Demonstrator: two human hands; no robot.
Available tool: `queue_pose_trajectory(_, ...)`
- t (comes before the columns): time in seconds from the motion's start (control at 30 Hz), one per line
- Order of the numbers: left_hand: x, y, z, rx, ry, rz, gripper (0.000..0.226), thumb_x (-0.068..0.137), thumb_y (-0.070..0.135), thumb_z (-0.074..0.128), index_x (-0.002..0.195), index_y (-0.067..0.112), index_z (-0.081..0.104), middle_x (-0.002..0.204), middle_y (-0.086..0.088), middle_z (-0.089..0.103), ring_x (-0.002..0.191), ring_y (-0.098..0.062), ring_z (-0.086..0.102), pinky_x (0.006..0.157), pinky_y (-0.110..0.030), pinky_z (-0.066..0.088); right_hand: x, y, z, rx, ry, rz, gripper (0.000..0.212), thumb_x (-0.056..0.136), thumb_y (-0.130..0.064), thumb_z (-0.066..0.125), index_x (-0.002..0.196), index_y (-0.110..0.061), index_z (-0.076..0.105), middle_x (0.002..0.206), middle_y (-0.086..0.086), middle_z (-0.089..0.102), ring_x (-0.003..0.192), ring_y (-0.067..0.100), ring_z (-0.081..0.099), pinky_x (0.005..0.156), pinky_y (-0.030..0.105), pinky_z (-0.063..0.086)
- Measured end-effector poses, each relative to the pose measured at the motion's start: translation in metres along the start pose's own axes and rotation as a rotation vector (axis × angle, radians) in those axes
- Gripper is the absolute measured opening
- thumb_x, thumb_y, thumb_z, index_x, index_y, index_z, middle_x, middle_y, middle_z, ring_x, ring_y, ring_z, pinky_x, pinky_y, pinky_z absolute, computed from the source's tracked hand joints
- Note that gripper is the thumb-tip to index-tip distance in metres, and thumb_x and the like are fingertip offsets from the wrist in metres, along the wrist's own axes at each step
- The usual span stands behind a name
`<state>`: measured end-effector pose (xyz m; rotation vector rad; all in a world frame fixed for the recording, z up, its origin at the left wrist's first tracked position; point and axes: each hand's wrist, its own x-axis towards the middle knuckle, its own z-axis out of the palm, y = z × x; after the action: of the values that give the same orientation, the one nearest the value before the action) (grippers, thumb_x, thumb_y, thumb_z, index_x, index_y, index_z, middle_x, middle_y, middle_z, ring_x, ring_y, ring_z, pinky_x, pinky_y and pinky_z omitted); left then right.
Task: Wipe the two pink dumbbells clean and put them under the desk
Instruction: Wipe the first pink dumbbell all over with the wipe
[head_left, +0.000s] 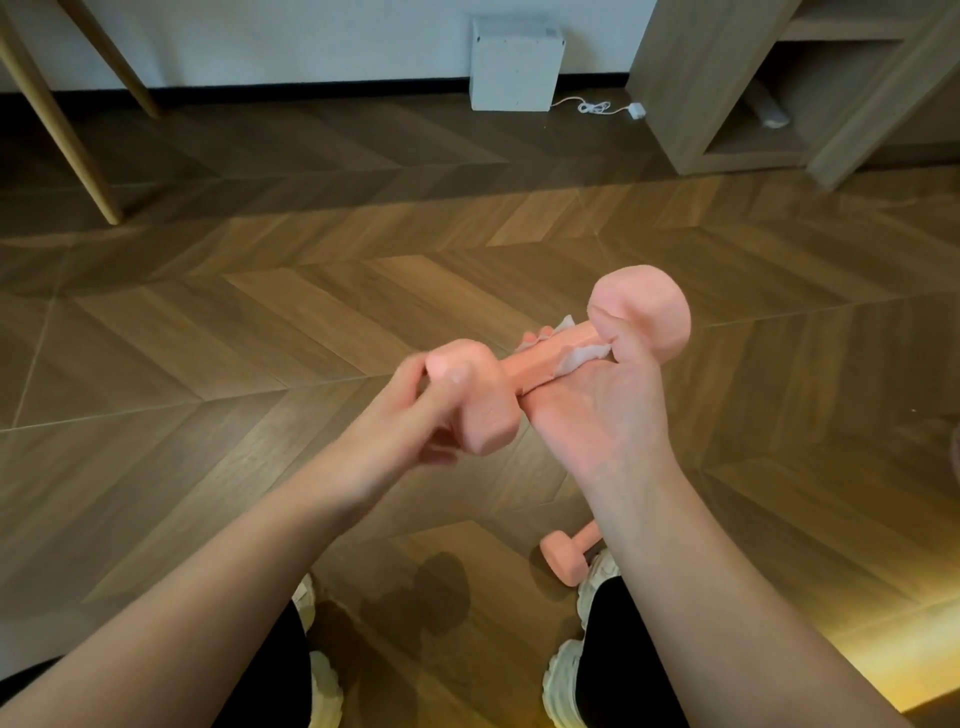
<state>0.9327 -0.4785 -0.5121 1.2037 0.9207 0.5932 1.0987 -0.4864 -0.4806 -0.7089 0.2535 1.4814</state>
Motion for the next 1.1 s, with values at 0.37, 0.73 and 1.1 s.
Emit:
queue_pose_trajectory(0.37,0.0,-0.001,0.002,-0.012,0.035,0.012,0.077,0.063,0.066,0.064,0.132,0.039,0.042,0.116,0.007,0.063,0.092,-0.014,0.068,0.072,-0.028,0.052,-0.001,0.002,0.0,0.021,0.012,0.006,0.019,0.09,-0.014,0.058,0.101,-0.009,0.044,0.083,0.008,0.046,0.07,0.022,0.049,0.075,0.03,0.045)
queue_pose_trajectory(0.73,0.004,-0.002,-0.003,-0.046,0.025,0.044,0.074,0.06,0.059,0.071,0.128,0.041,0.047,0.118,0.003,0.063,0.096,-0.012,0.066,0.08,-0.034,0.057,0.0,0.002,-0.002,0.006,0.07,0.01,0.019,0.091,-0.019,0.058,0.098,-0.008,0.044,0.089,0.009,0.044,0.086,0.024,0.046,0.098,0.033,0.04)
queue_pose_trajectory(1.1,0.004,0.0,-0.004,-0.086,0.087,-0.038,0.091,0.055,0.066,0.068,0.134,0.027,0.047,0.117,0.003,0.064,0.094,-0.01,0.068,0.081,-0.034,0.058,0.002,0.006,-0.002,0.009,0.043,-0.002,0.017,0.089,-0.014,0.059,0.095,-0.009,0.044,0.081,0.008,0.045,0.081,0.023,0.046,0.091,0.032,0.04)
